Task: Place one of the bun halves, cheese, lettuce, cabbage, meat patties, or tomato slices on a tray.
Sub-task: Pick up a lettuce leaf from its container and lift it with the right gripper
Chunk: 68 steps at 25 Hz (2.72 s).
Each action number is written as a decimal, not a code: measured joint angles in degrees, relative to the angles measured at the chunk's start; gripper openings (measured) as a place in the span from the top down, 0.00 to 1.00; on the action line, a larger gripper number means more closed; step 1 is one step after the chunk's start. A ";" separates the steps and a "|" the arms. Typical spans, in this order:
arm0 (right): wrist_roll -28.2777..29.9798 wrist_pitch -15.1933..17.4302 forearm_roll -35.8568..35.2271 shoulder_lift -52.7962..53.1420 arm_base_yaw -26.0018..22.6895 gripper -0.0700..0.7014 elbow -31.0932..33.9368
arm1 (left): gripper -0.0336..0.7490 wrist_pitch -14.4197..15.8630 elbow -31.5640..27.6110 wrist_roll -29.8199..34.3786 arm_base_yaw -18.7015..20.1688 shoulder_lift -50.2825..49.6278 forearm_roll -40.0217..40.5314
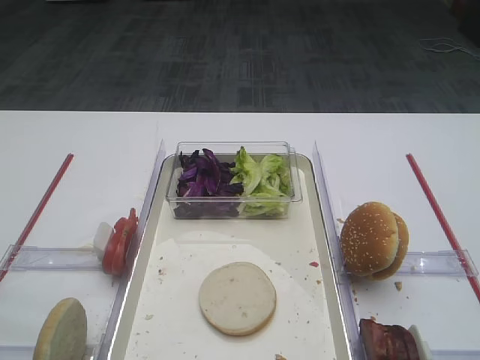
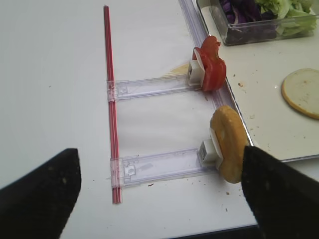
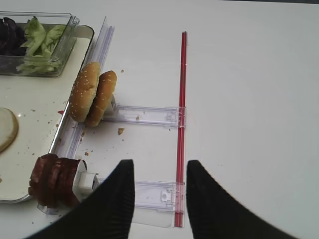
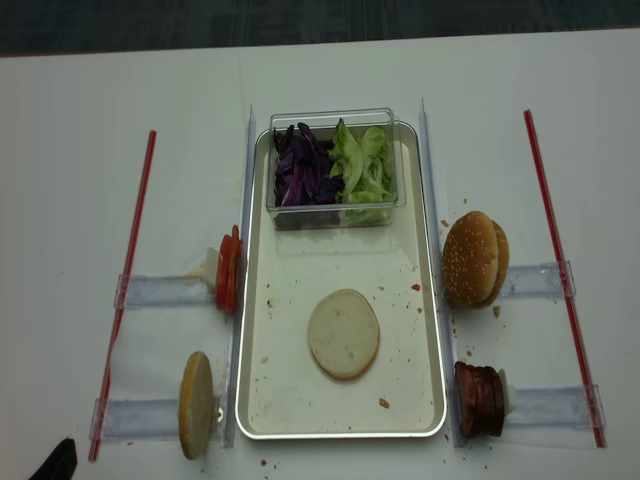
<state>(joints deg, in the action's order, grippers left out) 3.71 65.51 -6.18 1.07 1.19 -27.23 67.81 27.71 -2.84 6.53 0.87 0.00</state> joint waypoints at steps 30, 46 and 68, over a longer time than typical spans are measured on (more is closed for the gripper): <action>-4.49 1.53 -2.96 -25.14 0.00 0.50 -8.47 | 0.17 0.00 0.00 0.00 0.00 0.00 0.00; -4.35 3.09 -3.91 -63.77 0.00 0.50 -36.02 | 0.17 0.00 0.00 0.00 0.00 0.00 0.00; -3.30 3.98 -5.25 -101.92 0.00 0.50 -70.12 | 0.17 0.00 0.00 0.00 0.00 0.00 0.00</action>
<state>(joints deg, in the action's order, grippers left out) 0.41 69.49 -11.43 -100.84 1.19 -97.35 67.81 27.71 -2.84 6.53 0.87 0.00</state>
